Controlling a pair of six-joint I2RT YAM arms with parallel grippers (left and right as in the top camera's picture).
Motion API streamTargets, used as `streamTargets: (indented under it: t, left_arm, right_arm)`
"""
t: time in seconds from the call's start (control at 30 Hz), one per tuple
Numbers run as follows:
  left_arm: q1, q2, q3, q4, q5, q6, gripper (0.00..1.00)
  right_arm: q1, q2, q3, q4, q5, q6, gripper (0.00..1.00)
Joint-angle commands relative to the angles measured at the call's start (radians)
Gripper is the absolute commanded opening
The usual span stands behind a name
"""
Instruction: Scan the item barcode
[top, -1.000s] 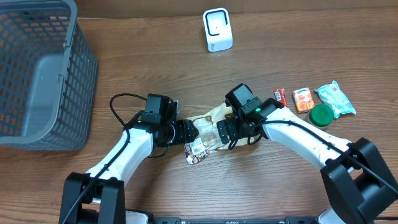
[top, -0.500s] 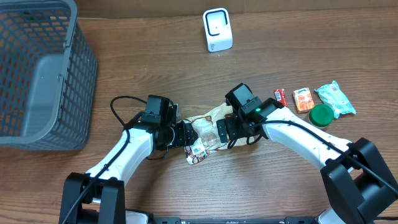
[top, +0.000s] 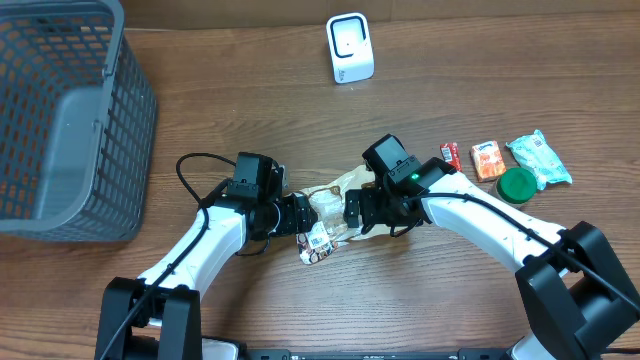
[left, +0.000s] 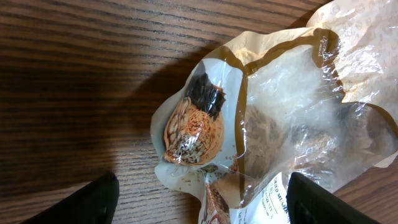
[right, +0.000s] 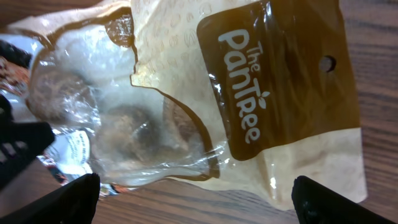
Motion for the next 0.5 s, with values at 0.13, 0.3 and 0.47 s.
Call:
streamTargets:
  t: [0.13, 0.3, 0.47]
  left_arm:
    - [-0.007, -0.006, -0.006, 0.016, -0.016, -0.016, 0.8]
    - [-0.007, -0.006, -0.006, 0.024, -0.015, -0.017, 0.8]
    - [-0.007, -0.006, -0.006, 0.029, -0.015, -0.016, 0.79]
  right_arm:
    - [0.042, 0.008, -0.005, 0.037, -0.005, 0.077, 1.0]
    - [0.049, 0.008, -0.005, 0.048, 0.214, 0.077, 1.0]
    - [0.048, 0.01, -0.005, 0.074, 0.272, 0.078, 0.99]
